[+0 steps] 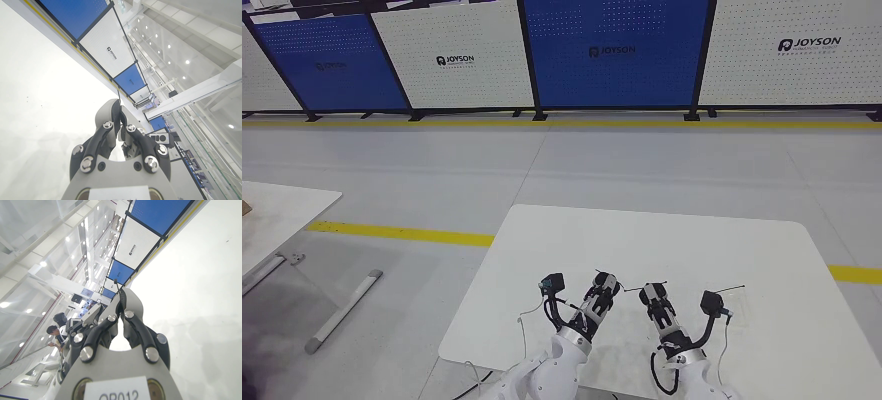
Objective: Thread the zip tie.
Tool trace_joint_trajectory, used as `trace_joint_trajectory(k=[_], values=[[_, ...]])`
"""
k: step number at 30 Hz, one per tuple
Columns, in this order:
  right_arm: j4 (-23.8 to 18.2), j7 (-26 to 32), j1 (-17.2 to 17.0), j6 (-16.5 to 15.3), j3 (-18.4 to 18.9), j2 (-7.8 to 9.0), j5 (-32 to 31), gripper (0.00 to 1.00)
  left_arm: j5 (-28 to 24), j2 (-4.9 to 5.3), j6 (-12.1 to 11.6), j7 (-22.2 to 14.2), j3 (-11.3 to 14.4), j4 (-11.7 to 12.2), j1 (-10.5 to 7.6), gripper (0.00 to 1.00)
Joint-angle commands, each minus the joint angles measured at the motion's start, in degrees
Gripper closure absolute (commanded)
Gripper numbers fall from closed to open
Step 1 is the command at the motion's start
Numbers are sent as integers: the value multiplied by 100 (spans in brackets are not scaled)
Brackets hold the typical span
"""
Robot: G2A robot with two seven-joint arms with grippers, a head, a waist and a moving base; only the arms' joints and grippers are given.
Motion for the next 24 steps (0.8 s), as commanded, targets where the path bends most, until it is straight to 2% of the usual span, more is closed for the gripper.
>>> trace_joint_trajectory(k=[1,5,8,13,24], values=[[0,0,0,1,0,0,0,100,0,0,0,0,0,0,0,100],[0,0,0,1,0,0,0,100,-80,-21,22,24,-32,34,-19,100],[0,0,0,1,0,0,0,100,-326,-61,21,87,-41,43,-34,100],[0,0,0,1,0,0,0,100,-649,-99,-44,-92,-53,34,-41,100],[-27,8,52,49,-4,-40,-2,100,-772,-118,-230,-298,-140,-74,67,100]])
